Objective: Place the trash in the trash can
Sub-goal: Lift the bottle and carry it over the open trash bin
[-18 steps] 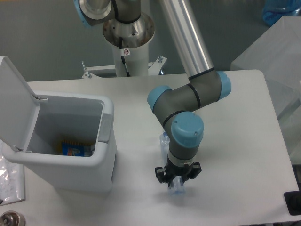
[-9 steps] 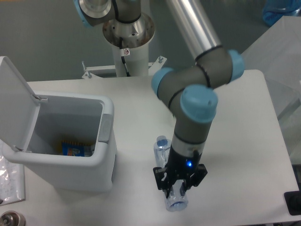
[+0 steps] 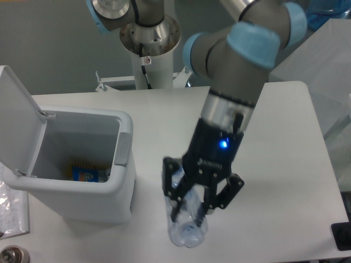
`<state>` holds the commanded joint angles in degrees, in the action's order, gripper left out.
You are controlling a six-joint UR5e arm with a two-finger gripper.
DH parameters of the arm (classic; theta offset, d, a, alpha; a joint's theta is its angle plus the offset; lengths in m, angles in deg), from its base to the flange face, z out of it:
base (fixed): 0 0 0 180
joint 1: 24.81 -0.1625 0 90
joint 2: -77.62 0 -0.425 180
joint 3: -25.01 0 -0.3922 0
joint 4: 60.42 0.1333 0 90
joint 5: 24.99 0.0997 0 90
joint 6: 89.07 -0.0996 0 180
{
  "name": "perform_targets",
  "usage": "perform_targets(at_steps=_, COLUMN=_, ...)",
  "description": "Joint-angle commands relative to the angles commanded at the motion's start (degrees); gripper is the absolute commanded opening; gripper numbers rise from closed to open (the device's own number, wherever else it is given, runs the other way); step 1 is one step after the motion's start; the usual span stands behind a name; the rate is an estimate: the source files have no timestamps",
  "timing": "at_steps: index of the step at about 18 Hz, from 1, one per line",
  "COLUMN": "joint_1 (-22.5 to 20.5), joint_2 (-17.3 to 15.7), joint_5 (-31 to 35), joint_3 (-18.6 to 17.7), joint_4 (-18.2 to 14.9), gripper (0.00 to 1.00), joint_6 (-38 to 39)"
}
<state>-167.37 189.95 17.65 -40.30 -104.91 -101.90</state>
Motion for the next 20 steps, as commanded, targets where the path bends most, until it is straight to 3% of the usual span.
perform_targets(at_steps=6, joint_1=4.03, joint_2=-3.52, joint_5=-5.28, joint_3=-1.22, joint_4=0.36, gripper=0.37, joint_6=0.09)
perform_targets(at_steps=11, joint_1=9.13, joint_2=-6.07, joint_5=-5.2, joint_3=-9.92, joint_4=1.76, gripper=0.37, joint_6=-4.21)
perform_targets(at_steps=16, joint_1=11.25, joint_2=-5.37, joint_5=-5.2, joint_3=-11.42, joint_4=2.21, gripper=0.42, joint_6=-5.09)
perform_targets(at_steps=18, joint_1=11.25, joint_2=-5.46, joint_5=-5.2, joint_3=-13.09, joint_4=2.21, gripper=0.49, joint_6=-7.19)
perform_targets(at_steps=19, joint_1=11.25, joint_2=-5.63, joint_5=-5.2, joint_3=-14.23, joint_4=2.21, gripper=0.61, joint_6=-8.6)
perform_targets(at_steps=20, joint_1=11.25, joint_2=-5.89, joint_5=-5.11, joint_3=-15.46, joint_4=2.21, gripper=0.89, joint_6=-10.35)
